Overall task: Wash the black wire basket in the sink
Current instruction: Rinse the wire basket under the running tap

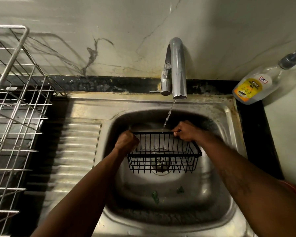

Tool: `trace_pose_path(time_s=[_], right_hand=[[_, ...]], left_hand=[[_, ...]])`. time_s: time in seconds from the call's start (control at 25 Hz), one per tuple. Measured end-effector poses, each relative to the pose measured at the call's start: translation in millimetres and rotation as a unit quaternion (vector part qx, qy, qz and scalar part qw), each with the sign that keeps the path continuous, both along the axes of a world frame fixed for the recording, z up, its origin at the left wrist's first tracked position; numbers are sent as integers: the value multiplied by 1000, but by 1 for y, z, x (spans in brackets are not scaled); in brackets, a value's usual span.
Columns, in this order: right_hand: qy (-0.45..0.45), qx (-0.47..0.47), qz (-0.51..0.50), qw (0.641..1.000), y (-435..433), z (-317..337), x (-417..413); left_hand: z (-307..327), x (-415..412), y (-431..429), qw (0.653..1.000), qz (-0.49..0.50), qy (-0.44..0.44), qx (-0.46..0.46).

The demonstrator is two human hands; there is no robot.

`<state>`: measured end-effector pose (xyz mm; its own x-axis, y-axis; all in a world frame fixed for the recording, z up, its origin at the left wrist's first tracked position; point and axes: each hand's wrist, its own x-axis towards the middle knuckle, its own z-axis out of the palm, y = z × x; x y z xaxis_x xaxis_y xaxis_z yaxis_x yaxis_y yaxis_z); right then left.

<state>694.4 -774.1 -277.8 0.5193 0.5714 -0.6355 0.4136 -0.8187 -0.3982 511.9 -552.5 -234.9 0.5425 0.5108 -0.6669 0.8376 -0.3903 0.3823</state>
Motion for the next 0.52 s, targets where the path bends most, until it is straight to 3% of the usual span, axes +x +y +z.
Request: trace_pose_path(time_s=[0.2,0.32,0.52], right_hand=[[39,14,60,997,53,-3,-21],[25,29,25,999,74,5,-36],[31,44,68,996,117,16,-60]], left_hand=[[-1,-3,-4,1000,3,-9,7],[-1,0,-11,1000,1,-2,9],[0,5,-29,995,-77,-29,48]])
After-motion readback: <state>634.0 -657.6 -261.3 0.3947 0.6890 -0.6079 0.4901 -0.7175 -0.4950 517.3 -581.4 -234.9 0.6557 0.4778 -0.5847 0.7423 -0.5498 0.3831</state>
